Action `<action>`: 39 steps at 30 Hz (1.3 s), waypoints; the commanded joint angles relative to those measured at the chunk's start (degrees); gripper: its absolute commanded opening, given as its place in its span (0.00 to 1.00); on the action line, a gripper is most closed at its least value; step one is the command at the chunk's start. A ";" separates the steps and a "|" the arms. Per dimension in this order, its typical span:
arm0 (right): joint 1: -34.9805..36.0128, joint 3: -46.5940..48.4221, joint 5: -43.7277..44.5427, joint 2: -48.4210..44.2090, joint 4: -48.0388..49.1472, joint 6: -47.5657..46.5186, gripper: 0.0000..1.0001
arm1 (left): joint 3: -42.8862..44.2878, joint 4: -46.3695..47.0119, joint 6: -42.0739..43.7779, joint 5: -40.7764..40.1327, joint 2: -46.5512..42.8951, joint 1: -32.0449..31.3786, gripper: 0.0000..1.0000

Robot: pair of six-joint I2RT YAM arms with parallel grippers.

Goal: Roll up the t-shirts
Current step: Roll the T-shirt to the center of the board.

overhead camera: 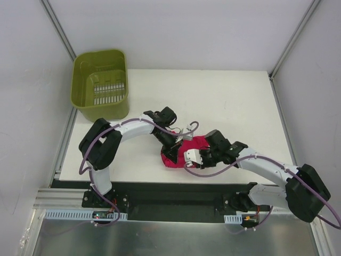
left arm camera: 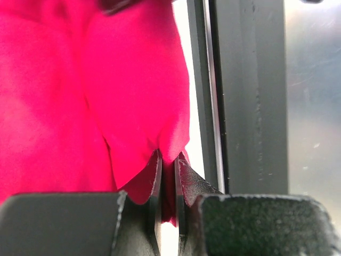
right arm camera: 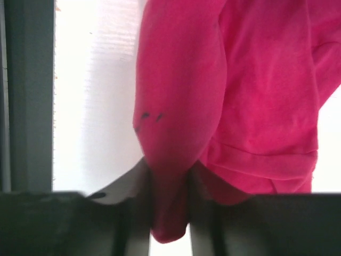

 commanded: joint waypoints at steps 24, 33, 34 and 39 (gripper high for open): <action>-21.98 39.84 -26.56 51.55 -61.63 -14.77 0.10 | 22.33 -20.15 -2.15 3.57 20.57 12.12 0.09; -21.98 51.18 -25.59 62.72 -67.88 -9.24 0.09 | 13.74 -11.19 -11.82 -6.54 9.94 18.44 0.27; -22.06 51.88 -25.51 63.42 -68.40 -8.80 0.08 | 12.67 -9.87 -12.53 -6.82 7.32 19.75 0.28; -21.98 56.45 -24.54 68.25 -69.11 -1.68 0.08 | 7.05 -7.58 -13.24 -9.19 -0.25 20.56 0.32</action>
